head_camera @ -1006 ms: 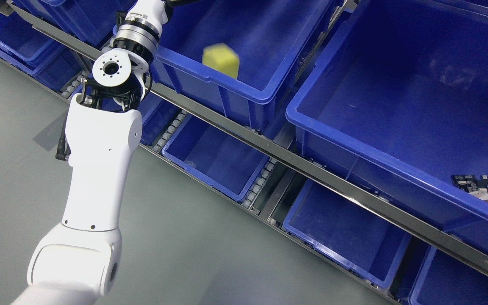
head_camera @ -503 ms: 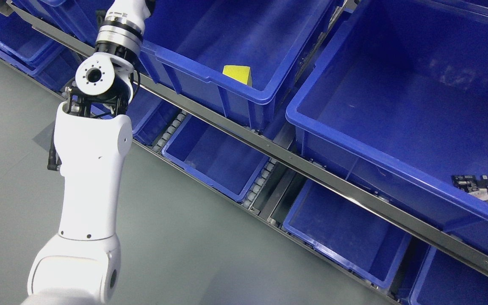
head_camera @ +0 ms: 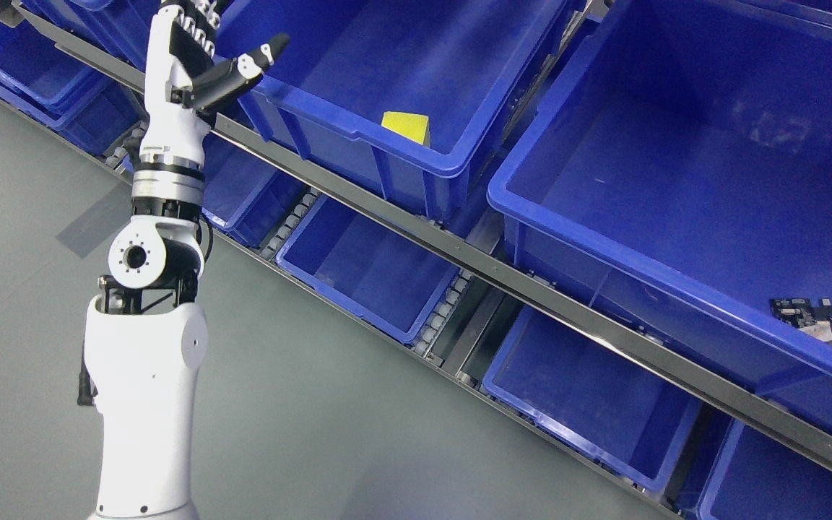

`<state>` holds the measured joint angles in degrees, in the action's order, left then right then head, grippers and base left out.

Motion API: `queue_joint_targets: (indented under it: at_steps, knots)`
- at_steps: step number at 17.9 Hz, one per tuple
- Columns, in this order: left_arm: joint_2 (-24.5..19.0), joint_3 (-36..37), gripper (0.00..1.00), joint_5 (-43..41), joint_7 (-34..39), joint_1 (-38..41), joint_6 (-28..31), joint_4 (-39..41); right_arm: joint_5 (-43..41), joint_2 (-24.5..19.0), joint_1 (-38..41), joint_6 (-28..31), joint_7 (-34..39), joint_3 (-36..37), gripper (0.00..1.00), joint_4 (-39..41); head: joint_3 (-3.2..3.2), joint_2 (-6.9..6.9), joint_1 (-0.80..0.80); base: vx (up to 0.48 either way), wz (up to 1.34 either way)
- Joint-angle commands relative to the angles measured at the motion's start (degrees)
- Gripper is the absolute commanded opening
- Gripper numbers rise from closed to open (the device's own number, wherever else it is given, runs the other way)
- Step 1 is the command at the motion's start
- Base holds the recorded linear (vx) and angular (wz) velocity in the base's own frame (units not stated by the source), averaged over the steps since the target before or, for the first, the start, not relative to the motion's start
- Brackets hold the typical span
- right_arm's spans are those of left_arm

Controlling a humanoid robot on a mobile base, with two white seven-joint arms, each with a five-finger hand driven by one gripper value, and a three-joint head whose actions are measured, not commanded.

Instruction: Move yellow foam block to right shelf middle

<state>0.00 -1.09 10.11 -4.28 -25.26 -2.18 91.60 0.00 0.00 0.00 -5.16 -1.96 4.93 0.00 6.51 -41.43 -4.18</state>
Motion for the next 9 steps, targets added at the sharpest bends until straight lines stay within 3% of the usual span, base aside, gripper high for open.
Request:
queue_joint_targets:
  at_steps: [1, 9]
  knots:
    - [-1.00, -0.50, 1.00, 0.88, 0.15, 6.71, -0.46, 6.40, 0.18, 1.00, 0.09, -0.29, 0.03, 0.08, 1.00, 1.00, 0.00, 0.00, 0.00, 0.000, 0.00]
    - [-1.00, 2.23, 1.00, 0.96, 0.15, 6.10, -1.16, 6.49, 0.18, 1.00, 0.09, -0.29, 0.03, -0.01, 1.00, 1.00, 0.00, 0.00, 0.00, 0.000, 0.00]
